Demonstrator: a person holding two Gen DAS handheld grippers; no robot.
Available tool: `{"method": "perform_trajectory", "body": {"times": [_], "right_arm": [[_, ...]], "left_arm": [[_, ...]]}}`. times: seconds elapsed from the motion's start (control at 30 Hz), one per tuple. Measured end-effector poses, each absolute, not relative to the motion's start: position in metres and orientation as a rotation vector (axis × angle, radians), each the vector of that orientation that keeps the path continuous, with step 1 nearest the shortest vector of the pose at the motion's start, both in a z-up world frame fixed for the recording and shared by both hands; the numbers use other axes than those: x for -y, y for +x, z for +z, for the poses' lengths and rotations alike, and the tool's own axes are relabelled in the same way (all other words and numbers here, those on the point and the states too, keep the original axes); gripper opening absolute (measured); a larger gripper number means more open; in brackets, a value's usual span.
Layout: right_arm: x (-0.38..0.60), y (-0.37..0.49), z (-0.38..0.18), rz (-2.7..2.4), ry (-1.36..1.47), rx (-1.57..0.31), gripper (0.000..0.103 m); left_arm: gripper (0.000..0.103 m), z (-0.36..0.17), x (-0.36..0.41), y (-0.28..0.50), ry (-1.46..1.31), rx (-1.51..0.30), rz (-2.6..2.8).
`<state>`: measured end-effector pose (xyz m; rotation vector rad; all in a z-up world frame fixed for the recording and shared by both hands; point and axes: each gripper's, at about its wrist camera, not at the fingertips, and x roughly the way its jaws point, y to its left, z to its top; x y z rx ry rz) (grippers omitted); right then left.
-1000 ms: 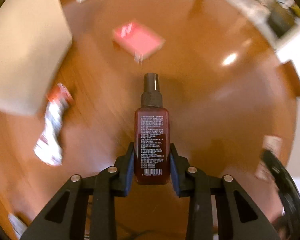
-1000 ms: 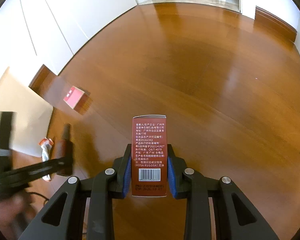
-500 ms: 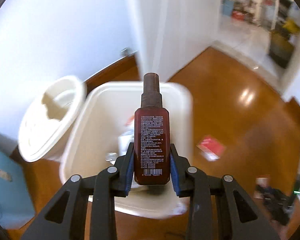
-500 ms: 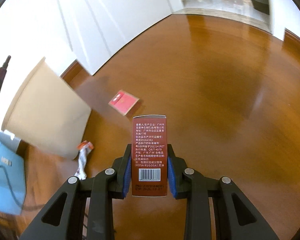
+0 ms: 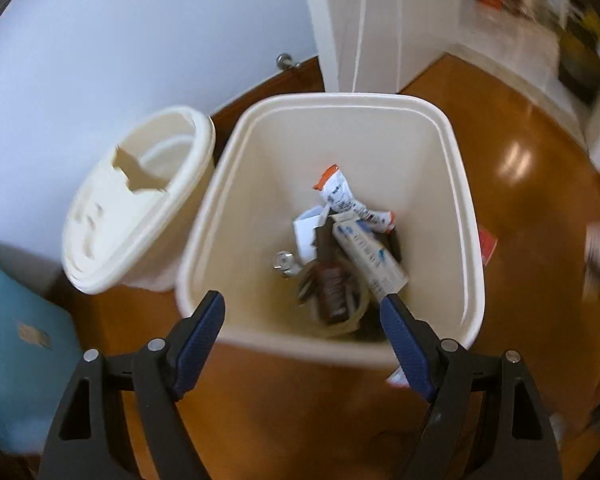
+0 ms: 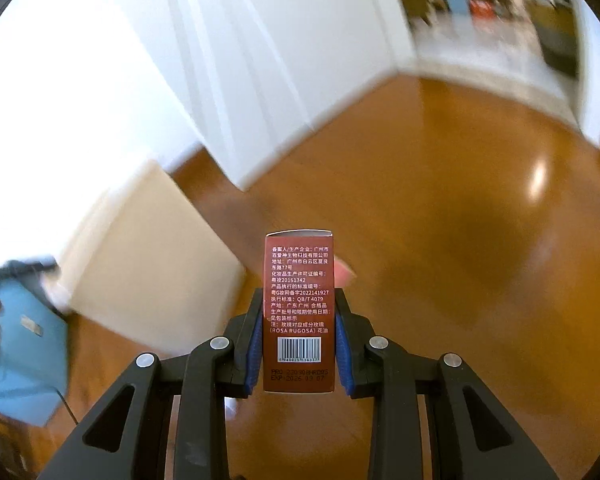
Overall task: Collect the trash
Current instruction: 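Drop the brown spray bottle into the wastebasket with the left tool, then release the red box into the wastebasket with the right tool, then grasp the red Nanjing cigarette pack with the right tool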
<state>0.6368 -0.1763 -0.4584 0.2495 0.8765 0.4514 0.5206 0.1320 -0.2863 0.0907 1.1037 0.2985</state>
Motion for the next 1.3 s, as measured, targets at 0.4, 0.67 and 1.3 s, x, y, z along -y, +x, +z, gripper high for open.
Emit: {"method": "perform_trajectory", "body": {"times": [0.4, 0.67, 1.3], "right_arm": [[-0.065, 0.682, -0.366, 0.908, 0.088, -0.855, 0.032], [-0.110, 0.664, -0.402, 0.904, -0.060, -0.934, 0.057], [0.023, 0.692, -0.419, 0.743, 0.149, -0.860, 0.064]], "left_arm": [[0.080, -0.307, -0.177, 0.460, 0.322, -1.234, 0.419], [0.080, -0.313, -0.160, 0.455, 0.447, -1.201, 0.359], [0.080, -0.319, -0.142, 0.457, 0.494, -1.210, 0.316]]}}
